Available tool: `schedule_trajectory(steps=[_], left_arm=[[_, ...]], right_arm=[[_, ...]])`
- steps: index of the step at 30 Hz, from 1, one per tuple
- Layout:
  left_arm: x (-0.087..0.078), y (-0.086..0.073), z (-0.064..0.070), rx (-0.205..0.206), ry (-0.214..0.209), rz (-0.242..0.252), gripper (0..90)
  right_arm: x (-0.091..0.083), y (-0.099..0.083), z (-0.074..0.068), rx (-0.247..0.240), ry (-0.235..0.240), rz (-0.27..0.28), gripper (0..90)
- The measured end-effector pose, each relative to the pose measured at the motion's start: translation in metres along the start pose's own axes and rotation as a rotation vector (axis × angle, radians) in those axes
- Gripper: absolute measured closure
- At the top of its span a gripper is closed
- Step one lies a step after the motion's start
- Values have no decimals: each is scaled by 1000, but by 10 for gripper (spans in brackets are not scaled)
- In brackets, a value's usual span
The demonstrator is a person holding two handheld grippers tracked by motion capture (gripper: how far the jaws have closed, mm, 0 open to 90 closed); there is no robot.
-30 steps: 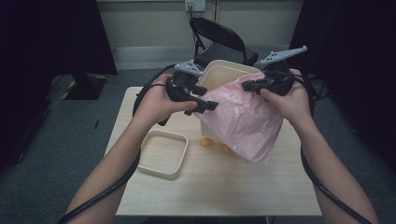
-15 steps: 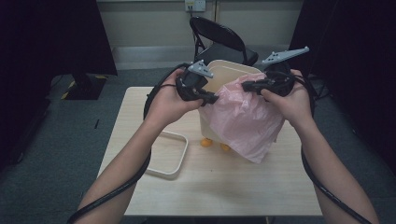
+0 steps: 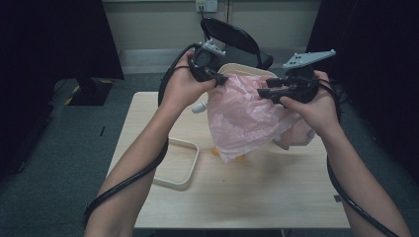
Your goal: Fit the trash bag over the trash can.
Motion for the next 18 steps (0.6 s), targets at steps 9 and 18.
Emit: schedule_trajectory(steps=[9, 18], left_arm=[[30, 8, -3, -23, -10, -14, 897], [40, 4, 2, -23, -15, -15, 893]], right_arm=[[3, -7, -5, 56, 127, -25, 405], [10, -13, -22, 43, 217, -90, 457]])
Point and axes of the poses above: each handheld gripper's, and its own axes: x roughly forward along the jaws, y roughly out of its top, z roughly to its right, the point moved 10 cm from there along x, roughly forward along the jaws, and after that the axes turned 11 degrees about x, right-handed, at the moved point
